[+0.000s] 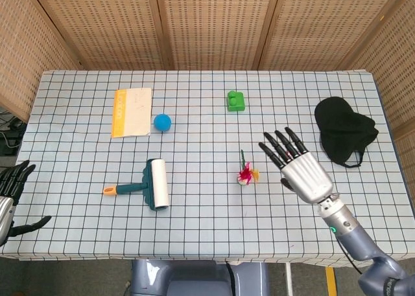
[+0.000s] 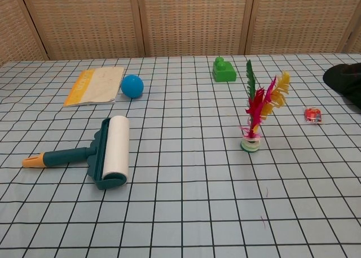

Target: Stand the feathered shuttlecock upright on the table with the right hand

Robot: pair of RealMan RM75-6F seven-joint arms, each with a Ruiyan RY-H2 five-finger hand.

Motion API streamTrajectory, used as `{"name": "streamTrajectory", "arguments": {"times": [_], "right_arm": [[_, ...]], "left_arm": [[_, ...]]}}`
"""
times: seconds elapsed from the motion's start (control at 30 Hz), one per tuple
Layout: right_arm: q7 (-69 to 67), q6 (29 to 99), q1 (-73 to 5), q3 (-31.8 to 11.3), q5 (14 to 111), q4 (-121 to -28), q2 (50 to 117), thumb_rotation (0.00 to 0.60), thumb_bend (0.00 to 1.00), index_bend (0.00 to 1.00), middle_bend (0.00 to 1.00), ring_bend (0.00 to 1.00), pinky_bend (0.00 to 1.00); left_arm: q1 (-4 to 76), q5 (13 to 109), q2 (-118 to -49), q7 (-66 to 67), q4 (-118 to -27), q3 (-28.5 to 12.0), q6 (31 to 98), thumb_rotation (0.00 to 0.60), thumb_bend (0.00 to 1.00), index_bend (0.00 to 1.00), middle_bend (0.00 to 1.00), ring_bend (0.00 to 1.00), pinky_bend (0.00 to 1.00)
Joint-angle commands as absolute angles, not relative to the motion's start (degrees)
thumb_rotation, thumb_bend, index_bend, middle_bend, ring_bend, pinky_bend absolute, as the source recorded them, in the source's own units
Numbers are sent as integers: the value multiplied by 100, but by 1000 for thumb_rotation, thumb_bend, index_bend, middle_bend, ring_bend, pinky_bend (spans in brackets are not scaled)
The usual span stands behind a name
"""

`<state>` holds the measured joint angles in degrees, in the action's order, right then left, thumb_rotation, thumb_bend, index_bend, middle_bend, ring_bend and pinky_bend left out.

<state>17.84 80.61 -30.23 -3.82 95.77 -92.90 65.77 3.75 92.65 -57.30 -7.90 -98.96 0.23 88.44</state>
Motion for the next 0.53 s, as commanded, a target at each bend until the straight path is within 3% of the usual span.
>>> {"name": "streamTrajectory", "arguments": {"times": [0.03,0.2,0.53], "right_arm": [[1231,8573,-2478,-196,9520,-8657,6578,600,0,0,0,0,0],[763,8828,-1731,2,8868,-8317,6807,600,0,0,0,0,0],[959,8918,-1261,110,8776,-8667,6785,600,0,0,0,0,0]], "left_arm": [[364,9301,-5720,-818,-9882,29,8883,600,0,0,0,0,0],[322,9435,-5716,-840,-9866,73,8988,600,0,0,0,0,0],[312,9527,-5739,-822,-9828,106,9025,600,0,0,0,0,0]]}}
